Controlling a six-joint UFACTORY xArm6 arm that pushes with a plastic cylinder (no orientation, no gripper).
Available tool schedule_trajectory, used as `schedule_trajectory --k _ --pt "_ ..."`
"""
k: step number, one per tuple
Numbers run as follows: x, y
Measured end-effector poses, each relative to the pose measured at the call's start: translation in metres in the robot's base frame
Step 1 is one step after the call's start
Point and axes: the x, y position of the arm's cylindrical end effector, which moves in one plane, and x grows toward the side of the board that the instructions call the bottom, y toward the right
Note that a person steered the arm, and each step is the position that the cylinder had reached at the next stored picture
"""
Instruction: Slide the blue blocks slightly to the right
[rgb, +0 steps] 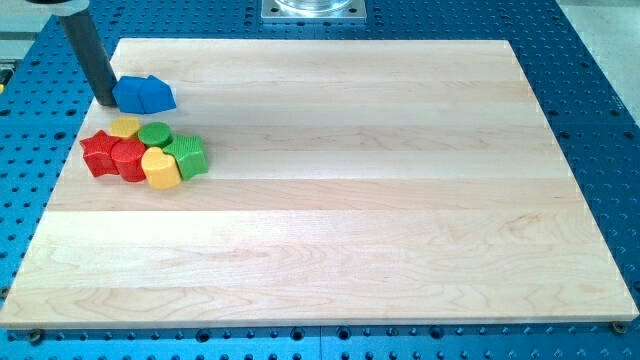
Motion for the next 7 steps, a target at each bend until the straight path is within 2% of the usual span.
schedule_trajectory --k 2,4,5,6,7 --pt "0.017 0.009" --pt "-0.003 0.056" --pt "-0.003 0.103" --pt "-0.003 0.108" --pt "-0.006 0.082"
